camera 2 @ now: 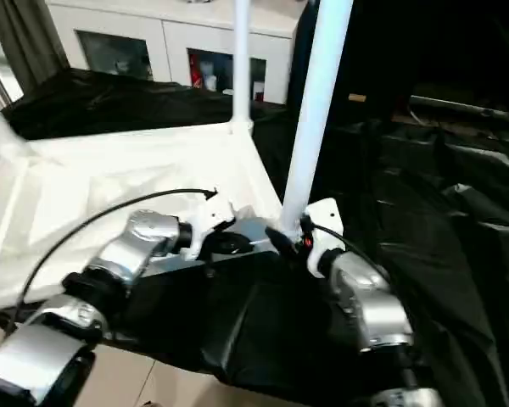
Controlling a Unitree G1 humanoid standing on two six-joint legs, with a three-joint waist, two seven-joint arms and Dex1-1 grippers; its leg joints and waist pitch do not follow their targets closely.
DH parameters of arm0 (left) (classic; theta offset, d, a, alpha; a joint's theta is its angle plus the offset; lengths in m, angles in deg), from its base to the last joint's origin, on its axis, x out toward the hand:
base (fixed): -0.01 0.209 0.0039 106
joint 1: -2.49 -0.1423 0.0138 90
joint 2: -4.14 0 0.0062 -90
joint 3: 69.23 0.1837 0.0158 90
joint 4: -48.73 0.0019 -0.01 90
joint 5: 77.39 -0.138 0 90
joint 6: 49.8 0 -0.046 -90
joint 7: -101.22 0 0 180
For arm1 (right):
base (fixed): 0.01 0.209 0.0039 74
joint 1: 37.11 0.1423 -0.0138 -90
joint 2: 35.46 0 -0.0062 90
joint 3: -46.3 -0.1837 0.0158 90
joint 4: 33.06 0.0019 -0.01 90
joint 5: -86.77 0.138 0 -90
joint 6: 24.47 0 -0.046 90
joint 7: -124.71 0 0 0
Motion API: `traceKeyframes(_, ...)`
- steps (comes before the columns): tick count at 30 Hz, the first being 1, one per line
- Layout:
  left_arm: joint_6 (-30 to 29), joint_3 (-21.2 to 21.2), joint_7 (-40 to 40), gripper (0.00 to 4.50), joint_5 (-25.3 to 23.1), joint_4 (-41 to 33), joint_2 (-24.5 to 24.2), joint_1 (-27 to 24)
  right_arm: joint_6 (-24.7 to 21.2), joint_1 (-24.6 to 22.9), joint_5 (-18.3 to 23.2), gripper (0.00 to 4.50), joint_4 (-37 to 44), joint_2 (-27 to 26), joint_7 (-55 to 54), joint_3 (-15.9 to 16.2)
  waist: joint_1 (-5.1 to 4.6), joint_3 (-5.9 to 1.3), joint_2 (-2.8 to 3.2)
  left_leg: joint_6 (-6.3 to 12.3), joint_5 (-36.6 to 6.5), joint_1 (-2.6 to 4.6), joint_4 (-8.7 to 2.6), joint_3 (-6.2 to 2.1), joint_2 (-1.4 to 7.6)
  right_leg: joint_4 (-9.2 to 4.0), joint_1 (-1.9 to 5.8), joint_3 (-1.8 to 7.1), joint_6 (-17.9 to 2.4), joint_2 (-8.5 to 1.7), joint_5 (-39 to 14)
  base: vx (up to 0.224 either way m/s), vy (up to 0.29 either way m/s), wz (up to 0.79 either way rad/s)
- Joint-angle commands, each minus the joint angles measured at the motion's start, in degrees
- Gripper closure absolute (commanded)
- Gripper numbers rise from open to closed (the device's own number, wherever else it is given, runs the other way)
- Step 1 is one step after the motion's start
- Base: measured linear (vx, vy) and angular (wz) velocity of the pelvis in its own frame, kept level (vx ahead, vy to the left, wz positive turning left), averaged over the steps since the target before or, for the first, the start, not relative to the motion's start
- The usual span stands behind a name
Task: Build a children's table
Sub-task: Rotate leg to tighten
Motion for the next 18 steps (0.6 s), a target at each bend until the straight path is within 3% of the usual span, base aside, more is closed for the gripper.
traceKeyframes(1, 0.49, 2.56, 5.06, 4.50, 0.46, -0.23, 0.32, -1.38, 0.13, 0.25, 1.48, 0.89, 0.35, 0.61, 6.68, 3.66, 0.46, -2.37, -0.71, 5.46, -10.13, -0.14, -3.26, -1.29, 3.04, -4.02, 2.02, 2.31, -13.22, -3.52, -5.61, 0.000, 0.000, 0.00)
traceKeyframes(2, 0.74, 2.64, 5.99, 4.50, 0.68, -0.45, -0.05, -1.44, 0.22, 0.24, 1.74, 0.89, 0.57, 1.18, 7.79, 3.68, 0.46, -2.37, -0.71, 5.46, -10.13, -0.14, -3.26, -1.29, 3.04, -4.02, 2.02, 2.31, -13.22, -3.52, -5.61, 0.000, 0.000, 0.00)
traceKeyframes(5, 1.27, 3.21, 11.56, 4.50, 1.95, -2.12, -2.59, -2.03, 1.11, -0.06, 3.19, 0.89, 1.92, 4.93, 14.92, 4.27, 0.68, -2.68, 0.47, 6.68, -7.25, -0.03, -2.88, -1.25, 3.04, -3.01, 2.32, 2.16, -16.33, -3.29, 3.08, 0.000, 0.000, 0.00)
traceKeyframes(6, 0.91, 3.45, 13.25, 4.50, 2.27, -2.58, -3.25, -2.20, 1.34, -0.23, 3.50, 0.89, 2.28, 5.91, 16.69, 4.55, 0.68, -2.63, 0.18, 7.00, -7.58, 0.09, -2.88, -1.15, 3.05, -3.11, 2.32, 2.11, -16.69, -3.17, 3.81, 0.000, 0.000, 0.00)
traceKeyframes(7, 0.25, 3.79, 15.39, 4.50, 2.65, -3.29, -4.08, -2.45, 1.46, -0.39, 4.02, 0.89, 2.80, 7.01, 18.90, 4.82, 0.77, -2.63, 0.49, 7.31, -7.52, 0.02, -2.80, -1.13, 3.10, -2.93, 2.53, 2.10, -17.36, -3.19, 5.24, 0.000, 0.000, 0.00)
traceKeyframes(8, -0.35, 4.04, 17.42, 4.50, 3.09, -3.95, -4.70, -2.71, 1.42, -0.59, 4.47, 0.89, 3.38, 7.82, 20.67, 5.01, 0.92, -2.62, 0.43, 7.40, -7.14, -0.04, -2.71, -1.07, 3.11, -2.76, 2.61, 2.06, -17.62, -3.18, 5.82, 0.000, 0.000, 0.00)
traceKeyframes(9, -0.77, 4.19, 19.01, 4.50, 3.50, -4.45, -5.12, -2.93, 1.35, -0.76, 4.82, 0.89, 3.91, 8.40, 21.92, 5.16, 1.08, -2.64, 0.98, 7.37, -6.99, 0.04, -2.63, -0.94, 3.20, -2.73, 2.59, 1.98, -18.18, -3.08, 6.88, 0.000, 0.000, 0.00)
traceKeyframes(10, -0.77, 4.19, 19.01, 4.50, 3.50, -4.45, -5.12, -2.93, 1.35, -0.76, 4.82, 0.89, 3.91, 8.40, 21.92, 5.16, 1.37, -2.67, 0.93, 7.35, -6.83, 0.06, -2.60, -0.93, 3.28, -2.54, 2.62, 1.92, -18.67, -3.13, 7.28, 0.000, 0.000, 0.00)
traceKeyframes(11, -0.80, 4.21, 19.20, 4.50, 3.53, -4.51, -5.17, -2.95, 1.39, -0.81, 4.83, 0.89, 4.00, 8.50, 22.09, 5.19, 1.54, -2.62, 1.37, 7.10, -7.29, 0.07, -2.61, -0.97, 3.27, -2.53, 2.59, 1.90, -18.86, -3.25, 6.55, 0.000, 0.000, 0.00)
traceKeyframes(15, 0.28, 4.03, 19.25, 4.50, 2.93, -3.76, -5.56, -2.78, 1.79, -1.90, 4.62, 0.89, 4.73, 9.79, 24.02, 5.90, 1.63, -2.35, 1.05, 5.71, -10.12, 0.19, -2.80, -0.92, 3.29, -3.11, 2.51, 1.96, -18.13, -3.32, 0.29, 0.000, 0.000, 0.00)
traceKeyframes(17, 0.38, 3.74, 18.24, 4.50, 2.91, -3.19, -5.59, -2.50, 1.78, -2.15, 4.60, 0.89, 4.47, 9.49, 23.61, 5.88, 1.67, -2.29, 1.13, 5.13, -10.13, 0.14, -2.88, -0.97, 3.27, -3.27, 2.45, 2.04, -17.43, -3.35, -1.63, 0.000, 0.000, 0.00)
traceKeyframes(18, 0.48, 3.57, 17.78, 4.50, 2.92, -2.97, -5.65, -2.31, 1.49, -2.18, 4.73, 1.14, 4.56, 9.30, 23.56, 5.99, 1.66, -2.33, 1.34, 4.99, -10.04, 0.17, -2.87, -1.00, 3.27, -3.22, 2.46, 2.04, -17.36, -3.35, -1.57, 0.000, 0.000, 0.00)
